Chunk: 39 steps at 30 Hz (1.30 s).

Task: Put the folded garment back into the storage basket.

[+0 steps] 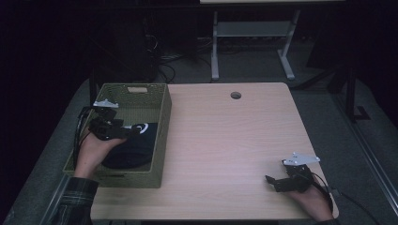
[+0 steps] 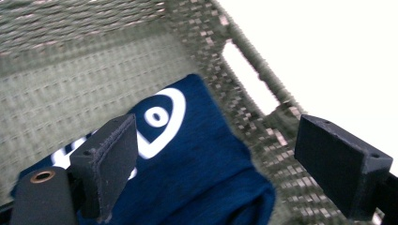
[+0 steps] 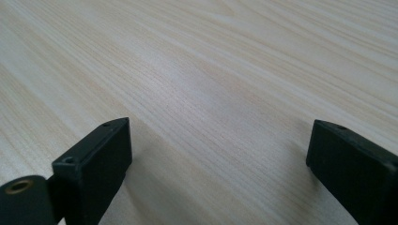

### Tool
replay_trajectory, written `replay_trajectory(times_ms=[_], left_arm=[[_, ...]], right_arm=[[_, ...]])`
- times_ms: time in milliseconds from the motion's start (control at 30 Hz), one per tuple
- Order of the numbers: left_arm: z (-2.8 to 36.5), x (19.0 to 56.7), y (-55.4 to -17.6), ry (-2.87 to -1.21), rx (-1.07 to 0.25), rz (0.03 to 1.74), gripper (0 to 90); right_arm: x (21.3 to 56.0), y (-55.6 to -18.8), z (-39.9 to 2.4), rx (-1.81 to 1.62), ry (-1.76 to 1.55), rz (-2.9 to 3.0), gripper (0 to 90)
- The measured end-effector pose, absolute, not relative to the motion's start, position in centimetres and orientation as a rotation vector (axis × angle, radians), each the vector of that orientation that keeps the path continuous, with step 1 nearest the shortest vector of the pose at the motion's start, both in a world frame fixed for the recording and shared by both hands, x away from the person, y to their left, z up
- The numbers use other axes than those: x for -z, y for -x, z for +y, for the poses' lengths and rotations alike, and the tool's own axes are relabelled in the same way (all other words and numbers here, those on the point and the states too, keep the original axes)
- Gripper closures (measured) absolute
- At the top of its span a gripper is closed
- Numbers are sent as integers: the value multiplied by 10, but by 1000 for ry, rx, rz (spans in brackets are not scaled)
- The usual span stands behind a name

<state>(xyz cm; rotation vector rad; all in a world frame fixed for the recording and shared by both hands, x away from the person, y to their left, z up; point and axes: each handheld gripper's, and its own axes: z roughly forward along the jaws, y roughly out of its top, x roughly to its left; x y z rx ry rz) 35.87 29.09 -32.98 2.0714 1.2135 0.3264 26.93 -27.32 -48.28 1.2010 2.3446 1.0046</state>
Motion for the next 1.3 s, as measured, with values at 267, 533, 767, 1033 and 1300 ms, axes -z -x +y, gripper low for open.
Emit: replay_trajectory(times_ms=[267, 533, 767, 1033, 1300], left_arm=[[250, 326, -353, -2099, -310, 1115, 137], [207, 329, -345, -2108, -267, 1021, 140], [169, 341, -340, -2120, -221, 949, 140], [134, 356, -331, -2152, -209, 883, 140], [108, 380, -327, -2208, -184, 831, 140]], right_arm=[[483, -269, -273, -1005, -1201, 2345, 68], [483, -269, -273, -1004, -1201, 2345, 68], [483, -269, -273, -1005, -1201, 2345, 68], [483, -269, -273, -1005, -1200, 2345, 68], [483, -269, -273, -1004, -1200, 2345, 68]])
